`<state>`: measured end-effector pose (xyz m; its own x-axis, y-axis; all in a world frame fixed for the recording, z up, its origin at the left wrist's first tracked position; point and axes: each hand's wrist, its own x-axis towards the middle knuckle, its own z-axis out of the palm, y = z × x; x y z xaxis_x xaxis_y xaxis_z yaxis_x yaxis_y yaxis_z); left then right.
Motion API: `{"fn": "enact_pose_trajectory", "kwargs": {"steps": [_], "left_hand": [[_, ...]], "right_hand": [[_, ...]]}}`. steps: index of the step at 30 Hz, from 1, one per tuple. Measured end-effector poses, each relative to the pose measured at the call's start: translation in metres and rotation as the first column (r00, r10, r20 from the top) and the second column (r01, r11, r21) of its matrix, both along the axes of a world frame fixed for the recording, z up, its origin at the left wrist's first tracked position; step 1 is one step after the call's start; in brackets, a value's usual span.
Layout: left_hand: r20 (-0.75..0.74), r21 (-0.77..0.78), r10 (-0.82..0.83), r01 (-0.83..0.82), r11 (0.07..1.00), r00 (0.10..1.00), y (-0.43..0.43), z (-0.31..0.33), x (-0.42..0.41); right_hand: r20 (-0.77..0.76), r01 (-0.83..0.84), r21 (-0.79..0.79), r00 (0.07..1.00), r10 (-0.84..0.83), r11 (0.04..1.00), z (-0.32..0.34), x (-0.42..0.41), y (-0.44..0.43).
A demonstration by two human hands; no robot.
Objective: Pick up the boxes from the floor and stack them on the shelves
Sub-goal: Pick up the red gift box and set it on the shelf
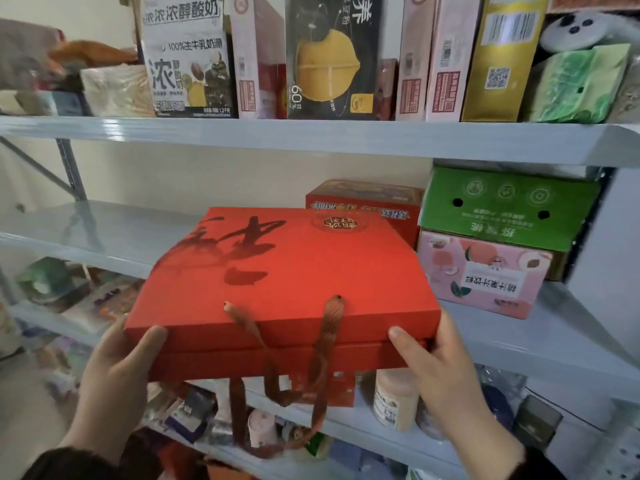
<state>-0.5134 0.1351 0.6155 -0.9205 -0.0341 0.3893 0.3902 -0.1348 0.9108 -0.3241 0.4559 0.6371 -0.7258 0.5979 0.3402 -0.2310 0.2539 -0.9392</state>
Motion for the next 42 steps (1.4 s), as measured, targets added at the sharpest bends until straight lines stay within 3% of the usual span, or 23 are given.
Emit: {"fn": "enact_pose_trajectory", "kwargs": {"steps": [11,17,24,35,38,40,42], "left_hand": [[0.040,-0.246,-0.234,0.237,0.940,0.971,0.084,-0.002,-0.129],[0.058,-0.307,-0.343,0.343,0.888,0.938,0.105,-0.007,-0.173],[0.030,-0.420,-0.333,0.314,0.852,0.943,0.119,0.000,-0.190],[0.071,-0.452,-0.389,0.377,0.808,0.918,0.128,0.006,-0.202],[0.138,-0.304,-0.371,0.396,0.866,0.918,0.118,0.005,-0.195],[0.014,-0.251,-0.222,0.218,0.943,0.975,0.109,0.005,-0.180],[-0.272,-0.292,-0.175,0.093,0.952,0.946,0.108,0.009,-0.152]], "right_hand": [[0.051,0.310,0.035,0.949,-0.311,0.950,-0.011,-0.055,0.029],[0.069,0.375,0.055,0.923,-0.379,0.925,-0.015,-0.078,0.030],[0.100,0.448,0.060,0.887,-0.452,0.892,-0.019,-0.098,0.028],[0.101,0.478,0.057,0.870,-0.482,0.876,-0.018,-0.112,0.035],[0.108,0.446,0.040,0.887,-0.448,0.894,-0.020,-0.108,0.031],[0.117,0.415,0.038,0.901,-0.417,0.909,-0.026,-0.100,0.030],[0.172,0.417,0.099,0.887,-0.428,0.904,-0.033,-0.085,0.028]]}}
